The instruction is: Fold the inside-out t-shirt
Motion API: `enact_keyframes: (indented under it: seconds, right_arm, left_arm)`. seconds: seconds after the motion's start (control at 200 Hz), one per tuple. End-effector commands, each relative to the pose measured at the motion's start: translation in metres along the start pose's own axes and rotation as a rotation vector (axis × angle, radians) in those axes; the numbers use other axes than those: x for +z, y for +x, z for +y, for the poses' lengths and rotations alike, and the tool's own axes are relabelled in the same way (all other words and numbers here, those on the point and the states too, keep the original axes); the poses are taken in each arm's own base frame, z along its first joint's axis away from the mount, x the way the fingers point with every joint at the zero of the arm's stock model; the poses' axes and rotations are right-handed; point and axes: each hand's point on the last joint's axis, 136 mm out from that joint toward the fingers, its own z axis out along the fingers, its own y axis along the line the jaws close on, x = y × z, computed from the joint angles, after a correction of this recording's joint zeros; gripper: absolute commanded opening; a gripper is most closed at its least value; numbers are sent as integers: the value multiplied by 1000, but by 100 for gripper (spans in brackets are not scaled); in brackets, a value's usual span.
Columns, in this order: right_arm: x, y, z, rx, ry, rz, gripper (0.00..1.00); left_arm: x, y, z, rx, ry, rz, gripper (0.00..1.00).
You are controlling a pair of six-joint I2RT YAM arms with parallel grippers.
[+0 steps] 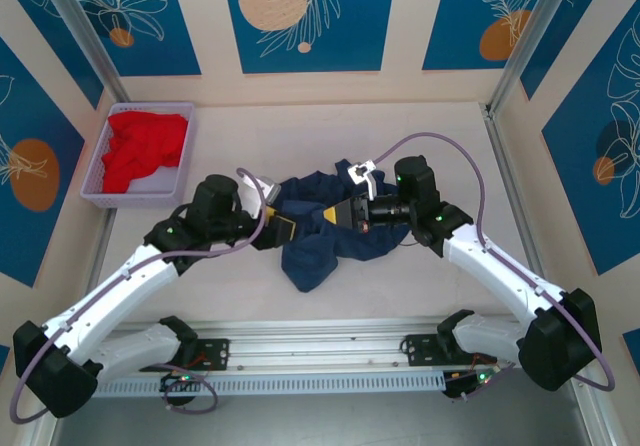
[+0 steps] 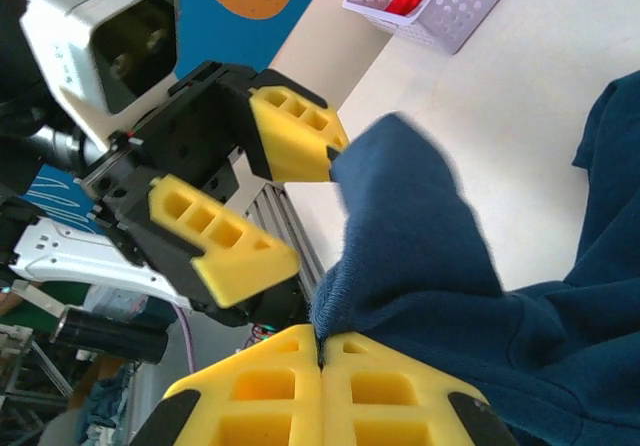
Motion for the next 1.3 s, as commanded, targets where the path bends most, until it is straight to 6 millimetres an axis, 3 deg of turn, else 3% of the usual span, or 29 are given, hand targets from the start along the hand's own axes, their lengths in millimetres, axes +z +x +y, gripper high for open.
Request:
enact_keyframes:
  seconds: [0.0, 0.24, 0.475, 0.735, 0.815, 0.895, 0.96, 1.04, 1.16, 1.295]
  right_arm:
    - [-2, -13, 20, -11, -65, -10, 0]
    - [-2, -12, 25, -13, -89, -3, 0]
    - [-4, -11, 26, -36, -92, -8, 0]
    - [-4, -10, 27, -42, -100, -5, 0]
    - [-5, -8, 27, -47, -101, -6, 0]
    - [-7, -7, 24, -55, -77, -13, 0]
    - [-13, -9, 13, -45, -5, -38, 0]
    - [-25, -15, -5, -4, 99, -83, 0]
    - [-34, -20, -9, 18, 80, -114, 0]
    - [-38, -17, -8, -9, 34, -82, 0]
  left_arm:
    - [-3, -4, -2, 35, -38, 9, 61]
    - [7, -12, 12, 34, -111, 14, 61]
    - [26, -22, -15, -26, 75, 13, 61]
    - [46, -22, -5, -72, 44, 44, 51]
    - [52, -27, -1, -71, 25, 35, 43]
    - [54, -31, 5, -80, 11, 26, 24]
    - [46, -38, -6, -82, 87, -8, 10]
    - [23, -48, -34, -48, 278, -92, 2]
    - [-9, -43, -66, 15, 467, -155, 0]
    - [-25, -30, -70, 33, 500, -172, 0]
